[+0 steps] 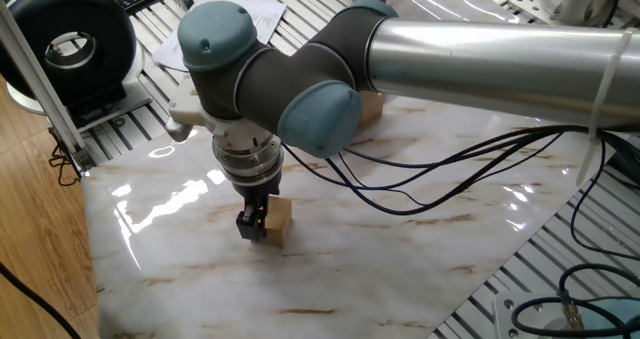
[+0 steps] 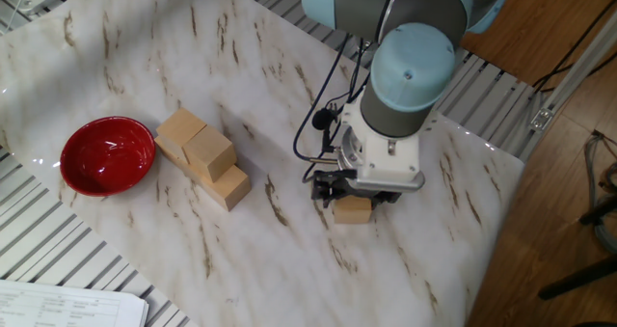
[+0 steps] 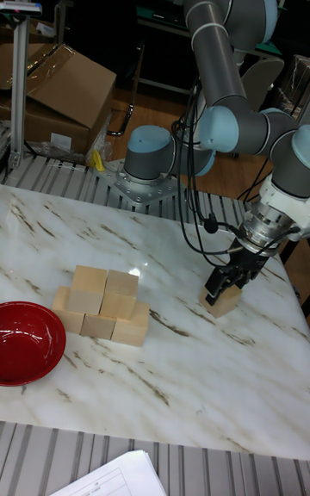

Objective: Stack the blocks into a pyramid shape

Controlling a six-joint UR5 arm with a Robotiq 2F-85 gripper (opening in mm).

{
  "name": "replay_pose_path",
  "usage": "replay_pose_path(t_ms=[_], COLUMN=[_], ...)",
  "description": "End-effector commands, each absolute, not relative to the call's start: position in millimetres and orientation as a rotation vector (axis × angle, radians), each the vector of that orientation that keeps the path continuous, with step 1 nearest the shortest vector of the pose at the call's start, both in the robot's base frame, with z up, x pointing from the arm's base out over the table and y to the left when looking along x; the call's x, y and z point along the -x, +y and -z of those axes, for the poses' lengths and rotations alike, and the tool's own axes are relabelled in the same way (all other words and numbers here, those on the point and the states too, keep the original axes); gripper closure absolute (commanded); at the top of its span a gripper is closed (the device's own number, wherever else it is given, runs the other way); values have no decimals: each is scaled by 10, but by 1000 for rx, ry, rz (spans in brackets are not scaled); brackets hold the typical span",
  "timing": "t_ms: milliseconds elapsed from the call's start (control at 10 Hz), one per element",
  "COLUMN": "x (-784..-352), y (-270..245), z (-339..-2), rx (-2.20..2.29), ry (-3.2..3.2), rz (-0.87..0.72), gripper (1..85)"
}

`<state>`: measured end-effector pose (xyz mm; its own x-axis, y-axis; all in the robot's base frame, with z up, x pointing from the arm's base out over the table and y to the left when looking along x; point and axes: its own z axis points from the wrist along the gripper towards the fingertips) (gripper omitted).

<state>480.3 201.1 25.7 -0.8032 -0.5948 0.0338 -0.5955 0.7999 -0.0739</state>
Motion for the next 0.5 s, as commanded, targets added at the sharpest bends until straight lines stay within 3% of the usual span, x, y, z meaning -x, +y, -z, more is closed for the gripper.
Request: replay_pose_path(t_ms=[0, 200, 300, 400], x=[-4834, -4863, -4896, -4934], y=[2038, 2029, 2074, 2144], z=[-246, -230, -223, -243], rx=[-947, -932, -881, -768], ry=[-2996, -3009, -3043, -3100], rz=[-111, -123, -105, -87], gripper=[160, 223, 303, 570])
